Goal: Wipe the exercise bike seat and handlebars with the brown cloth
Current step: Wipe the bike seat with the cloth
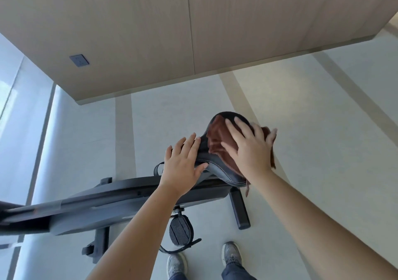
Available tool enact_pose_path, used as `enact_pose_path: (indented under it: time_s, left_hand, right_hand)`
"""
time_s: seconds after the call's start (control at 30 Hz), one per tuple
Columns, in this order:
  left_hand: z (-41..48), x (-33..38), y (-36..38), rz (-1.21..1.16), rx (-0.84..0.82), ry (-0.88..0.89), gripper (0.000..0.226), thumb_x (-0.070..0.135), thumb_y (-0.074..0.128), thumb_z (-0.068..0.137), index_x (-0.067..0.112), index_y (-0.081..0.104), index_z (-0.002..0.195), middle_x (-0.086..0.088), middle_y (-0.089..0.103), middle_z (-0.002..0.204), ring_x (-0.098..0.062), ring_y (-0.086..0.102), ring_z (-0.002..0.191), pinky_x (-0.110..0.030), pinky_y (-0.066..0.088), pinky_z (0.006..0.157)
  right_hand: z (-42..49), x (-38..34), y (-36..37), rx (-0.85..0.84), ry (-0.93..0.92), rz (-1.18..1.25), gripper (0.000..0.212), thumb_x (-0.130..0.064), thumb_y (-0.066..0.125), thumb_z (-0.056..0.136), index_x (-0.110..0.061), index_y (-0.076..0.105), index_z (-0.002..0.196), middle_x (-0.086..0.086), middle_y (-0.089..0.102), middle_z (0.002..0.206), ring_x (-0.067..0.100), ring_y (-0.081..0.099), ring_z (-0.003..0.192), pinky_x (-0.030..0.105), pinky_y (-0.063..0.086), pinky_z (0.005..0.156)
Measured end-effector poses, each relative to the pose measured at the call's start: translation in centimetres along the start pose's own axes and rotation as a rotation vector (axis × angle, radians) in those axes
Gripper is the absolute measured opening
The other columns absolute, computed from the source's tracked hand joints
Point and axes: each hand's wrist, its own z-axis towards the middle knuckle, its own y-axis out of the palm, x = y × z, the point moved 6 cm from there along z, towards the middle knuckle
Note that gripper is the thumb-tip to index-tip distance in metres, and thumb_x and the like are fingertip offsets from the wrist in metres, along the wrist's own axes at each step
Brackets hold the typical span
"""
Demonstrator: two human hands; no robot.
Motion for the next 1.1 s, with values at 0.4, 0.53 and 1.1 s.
enact_pose_path:
  time_s: [0.4,0.53,1.1]
  left_hand:
    - [0.3,-2.4,0.6,-0.045,-0.105,0.276,0.062,0.033,0.043,0.096,0.015,0.011,0.146,-0.001,0.012,0.154,-0.021,0.015,0.139,-0.033,0.012,0.111]
    - [-0.2,-3.9,0.9,-0.003,-0.125,0.301,0.06,0.035,0.034,0.098,0.018,0.003,0.146,0.002,0.002,0.155,-0.018,0.003,0.141,-0.037,0.004,0.112]
    - [-1.9,-8.1,1.0,-0.025,-0.164,0.136,0.059,0.042,0.022,0.098,0.018,-0.004,0.146,0.006,-0.003,0.155,-0.014,-0.011,0.14,-0.04,-0.001,0.112]
  right_hand:
    - [-7.7,-2.2,-0.3,0.281,0.101,-0.205,0.043,-0.046,0.054,0.084,-0.024,0.059,0.121,0.007,0.067,0.106,0.031,0.06,0.084,0.048,0.048,0.08]
    - [-6.4,-4.0,0.7,0.378,0.304,-0.278,0.043,-0.047,0.058,0.082,-0.025,0.06,0.118,0.006,0.066,0.102,0.03,0.058,0.082,0.044,0.042,0.079]
    - [-4.3,-8.0,1.0,0.272,0.211,-0.249,0.058,-0.05,0.059,0.08,-0.014,0.053,0.125,0.014,0.064,0.112,0.03,0.061,0.089,0.037,0.047,0.069]
